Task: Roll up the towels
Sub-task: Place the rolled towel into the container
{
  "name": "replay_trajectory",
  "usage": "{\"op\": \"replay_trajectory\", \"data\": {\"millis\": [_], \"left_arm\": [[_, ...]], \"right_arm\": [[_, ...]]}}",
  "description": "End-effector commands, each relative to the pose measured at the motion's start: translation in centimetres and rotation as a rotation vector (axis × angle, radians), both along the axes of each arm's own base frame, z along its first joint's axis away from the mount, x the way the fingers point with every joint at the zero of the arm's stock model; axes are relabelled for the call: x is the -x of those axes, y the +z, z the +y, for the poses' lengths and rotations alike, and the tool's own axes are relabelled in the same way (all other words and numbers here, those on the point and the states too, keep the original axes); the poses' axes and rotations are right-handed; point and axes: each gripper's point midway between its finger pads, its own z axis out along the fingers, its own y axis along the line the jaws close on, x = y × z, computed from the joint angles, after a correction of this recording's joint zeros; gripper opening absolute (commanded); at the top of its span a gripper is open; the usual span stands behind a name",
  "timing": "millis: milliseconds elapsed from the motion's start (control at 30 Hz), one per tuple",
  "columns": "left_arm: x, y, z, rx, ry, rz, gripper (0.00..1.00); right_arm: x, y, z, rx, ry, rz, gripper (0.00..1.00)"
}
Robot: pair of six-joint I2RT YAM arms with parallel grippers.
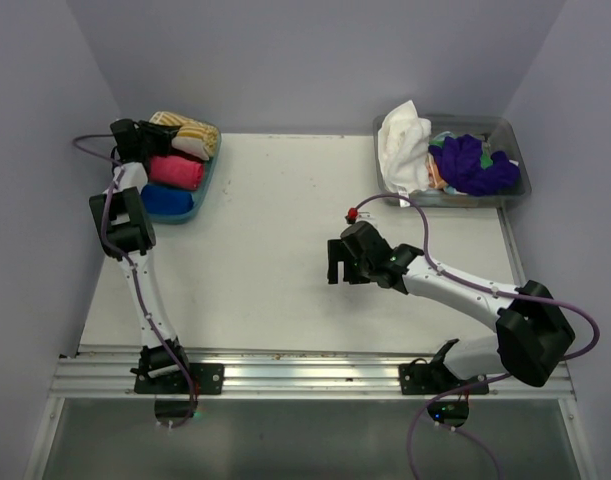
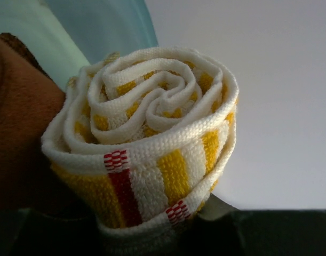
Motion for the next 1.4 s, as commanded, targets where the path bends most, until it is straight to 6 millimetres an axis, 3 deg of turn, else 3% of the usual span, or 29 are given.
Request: {"op": "replay_trajectory", "data": {"millis": [0, 33, 267, 567, 633, 767, 1067, 1367], "left_arm": [[0.6, -0.3, 0.4, -0.009, 0.012, 0.002, 0.31], [0.8, 0.8, 0.4, -0.019, 0.012, -0.016, 0.3], [2.0, 2.9, 0.4, -0.049, 0.02, -0.044, 0.3], [2.4, -0.6, 0.6, 0.005, 0.058, 0.056, 0.29], [2.6, -2.0, 0.6, 0.014, 0.056, 0.103, 0.33], [2.7, -2.3, 0.8, 0.011, 0.057, 0.134, 0.47], [3.1, 1.1, 1.3, -0.019, 0.06, 0.107, 0.66], [4.4, 2.1, 1.4, -0.022, 0.064, 0.172, 0.77]], "right_arm": [[-1.5, 2.9, 1.0, -0.053, -0.003, -0.073, 0.86], [-1.5, 2.9, 1.1, -0.053, -0.002, -0.075, 0.86], [-1.5, 3.1, 1.4, -0.061, 0.009, -0.07, 0.86], [-1.3, 3.6, 0.9, -0.06, -0.002, -0.082, 0.86], [-1.3, 3.5, 0.8, -0.059, -0.005, -0.083, 0.86], [-1.3, 3.8, 0.8, -0.064, -0.005, -0.086, 0.86], [-1.1, 4.4, 0.6, -0.077, -0.011, -0.098, 0.86], [-0.8, 5.2, 0.2, -0.094, -0.016, -0.115, 0.86]]}}
